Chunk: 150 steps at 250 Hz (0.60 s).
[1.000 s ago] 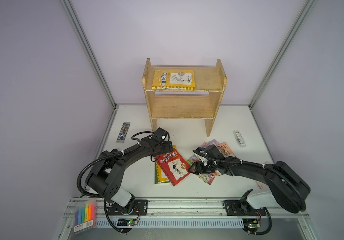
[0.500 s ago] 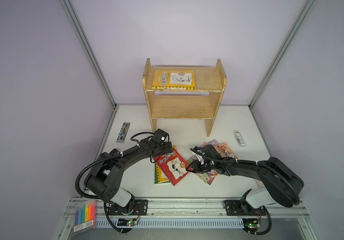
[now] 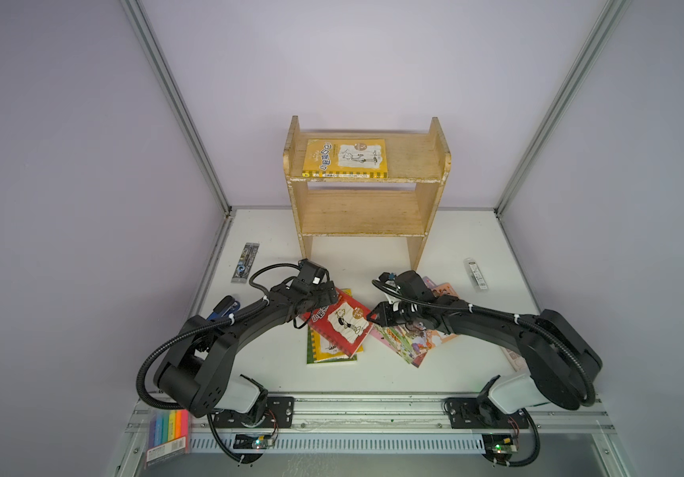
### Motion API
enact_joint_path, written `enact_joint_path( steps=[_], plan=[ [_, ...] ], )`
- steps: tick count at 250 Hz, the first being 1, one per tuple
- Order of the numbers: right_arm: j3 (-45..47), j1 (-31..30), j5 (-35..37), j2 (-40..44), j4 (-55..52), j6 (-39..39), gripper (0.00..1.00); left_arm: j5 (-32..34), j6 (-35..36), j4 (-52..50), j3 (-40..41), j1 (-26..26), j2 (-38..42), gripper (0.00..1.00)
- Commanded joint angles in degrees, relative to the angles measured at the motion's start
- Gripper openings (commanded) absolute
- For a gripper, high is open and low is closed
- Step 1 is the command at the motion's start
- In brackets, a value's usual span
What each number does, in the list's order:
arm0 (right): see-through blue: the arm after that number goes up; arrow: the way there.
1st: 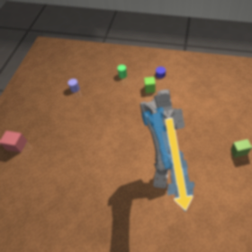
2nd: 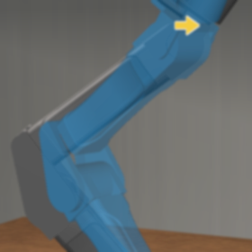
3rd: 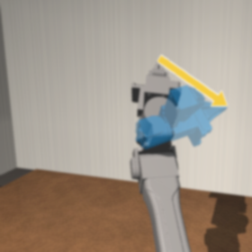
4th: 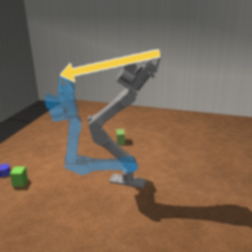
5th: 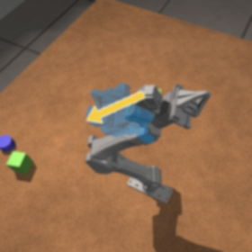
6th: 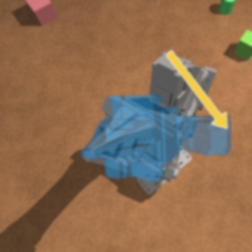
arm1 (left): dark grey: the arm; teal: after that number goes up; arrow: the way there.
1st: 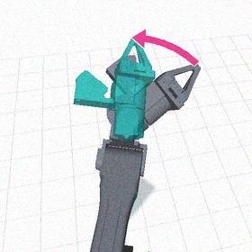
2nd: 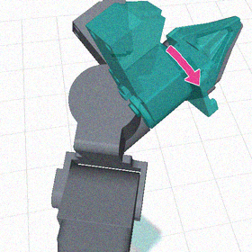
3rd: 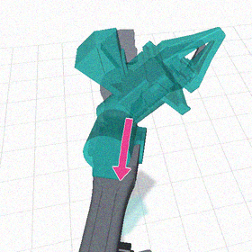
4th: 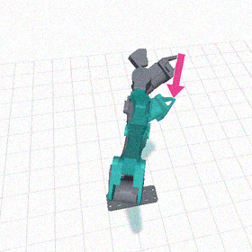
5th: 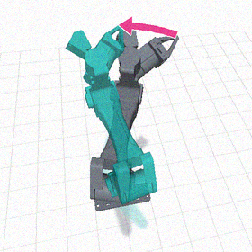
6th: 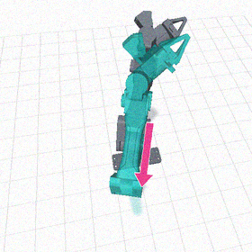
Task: Stacking books/files
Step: Pick up the book from the center of the table.
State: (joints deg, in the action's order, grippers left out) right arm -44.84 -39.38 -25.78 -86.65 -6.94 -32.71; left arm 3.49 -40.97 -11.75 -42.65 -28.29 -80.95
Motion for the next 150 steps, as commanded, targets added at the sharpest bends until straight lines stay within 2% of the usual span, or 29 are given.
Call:
enact_joint_path(
  steps=[1, 55, 150],
  plan=[
    [-2.96, 0.24, 9.87, 0.31, -2.43, 11.35, 0.00, -2.97, 1.77, 3.46, 2.09, 1.43, 3.00, 0.92],
    [-8.05, 0.18, 7.87, 0.55, -6.75, 23.64, 0.00, -3.45, 3.62, 8.21, 7.07, 4.99, 11.43, 0.92],
    [-16.95, 0.23, 6.97, 6.95, -12.50, 36.63, 0.00, -3.14, 7.39, 10.94, 11.17, 6.32, 23.49, 0.93]
  ],
)
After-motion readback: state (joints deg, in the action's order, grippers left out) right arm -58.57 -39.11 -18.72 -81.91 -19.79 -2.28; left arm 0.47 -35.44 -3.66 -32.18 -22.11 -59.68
